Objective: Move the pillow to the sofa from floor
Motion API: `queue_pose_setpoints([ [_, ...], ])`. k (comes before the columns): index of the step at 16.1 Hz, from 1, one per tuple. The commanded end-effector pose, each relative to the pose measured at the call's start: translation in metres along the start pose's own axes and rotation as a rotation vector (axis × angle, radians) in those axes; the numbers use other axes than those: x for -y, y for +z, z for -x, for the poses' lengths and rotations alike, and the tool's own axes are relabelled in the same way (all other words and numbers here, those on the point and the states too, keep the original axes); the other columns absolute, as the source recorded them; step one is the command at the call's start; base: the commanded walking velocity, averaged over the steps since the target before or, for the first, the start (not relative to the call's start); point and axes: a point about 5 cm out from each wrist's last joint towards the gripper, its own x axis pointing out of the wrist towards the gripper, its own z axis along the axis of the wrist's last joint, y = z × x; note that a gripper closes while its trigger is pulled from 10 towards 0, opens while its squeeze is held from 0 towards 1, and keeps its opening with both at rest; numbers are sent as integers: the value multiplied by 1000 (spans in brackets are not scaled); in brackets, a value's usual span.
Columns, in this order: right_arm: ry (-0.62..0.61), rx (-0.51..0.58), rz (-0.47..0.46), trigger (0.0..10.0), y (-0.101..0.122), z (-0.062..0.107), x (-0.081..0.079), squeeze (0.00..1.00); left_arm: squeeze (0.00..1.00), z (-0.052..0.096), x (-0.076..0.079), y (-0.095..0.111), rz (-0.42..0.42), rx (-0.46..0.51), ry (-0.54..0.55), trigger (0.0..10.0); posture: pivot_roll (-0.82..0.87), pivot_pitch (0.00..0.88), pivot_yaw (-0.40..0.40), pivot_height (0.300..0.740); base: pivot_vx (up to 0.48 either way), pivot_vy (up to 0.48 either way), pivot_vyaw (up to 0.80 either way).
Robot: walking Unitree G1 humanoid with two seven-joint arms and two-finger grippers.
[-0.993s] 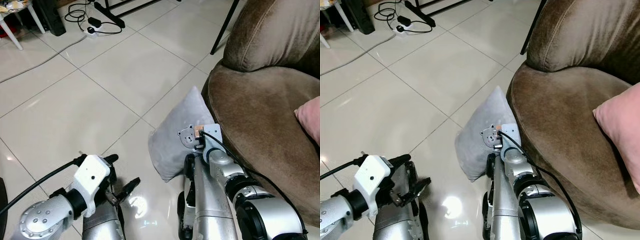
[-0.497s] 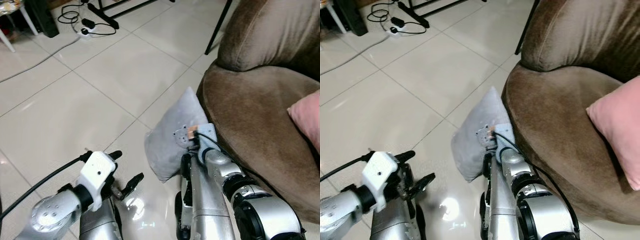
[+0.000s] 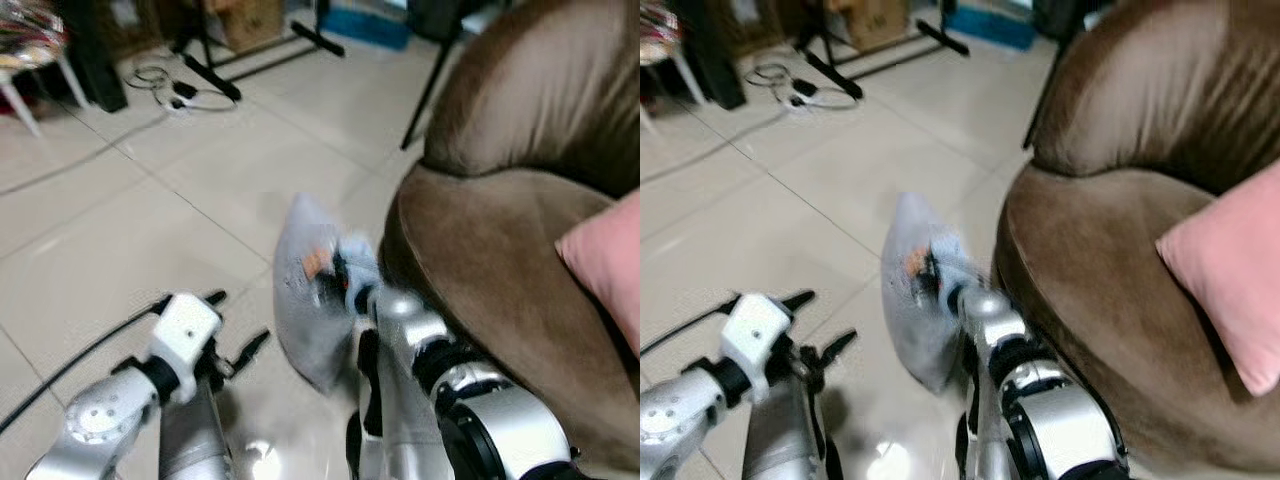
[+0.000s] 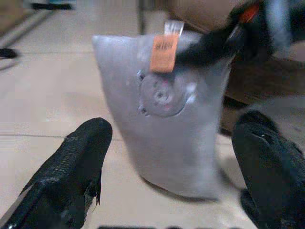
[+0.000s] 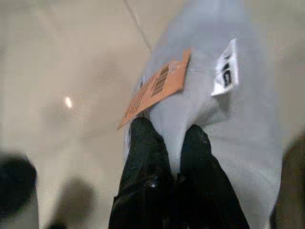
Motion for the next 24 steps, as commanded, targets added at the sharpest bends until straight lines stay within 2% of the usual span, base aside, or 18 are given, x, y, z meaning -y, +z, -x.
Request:
queue_pose_setpoints([
  [1,13,106,-23,0,24,3,5,0,227,0,-3,4,0,15,32,10000,81,0,-83,476,0,0,0],
  [2,-19,277,-74,0,51,30,16,0,220,-2,-10,14,-5,63,109,10000,63,0,-84,476,0,0,0],
  [3,-48,363,-29,10000,65,51,18,0,212,-1,-12,20,-14,87,142,10000,54,0,-84,476,0,0,0],
  [4,-46,404,-21,10000,71,64,16,0,212,1,-12,24,-16,106,165,10000,39,0,-84,476,0,0,0],
  [5,-96,438,-2,10000,77,82,17,0,208,4,-13,31,1,142,206,10000,27,0,-86,476,0,0,0],
  [8,-191,462,-46,10000,71,115,12,0,208,8,-13,49,28,211,290,10000,25,0,-79,491,0,0,0],
  [10,-232,433,-85,10000,65,120,12,0,208,7,-14,56,24,237,318,10000,27,0,-77,506,0,0,0],
  [12,-261,401,-116,10000,66,123,13,0,220,2,-18,55,-6,221,353,10000,29,0,-77,526,0,0,0],
  [18,-260,342,-101,10000,67,124,10,0,224,-5,-16,56,-5,205,354,10000,28,0,-81,596,0,0,0],
  [24,-284,333,-72,10000,68,125,13,0,224,-9,-16,53,13,201,357,10000,21,0,-87,651,0,0,0],
])
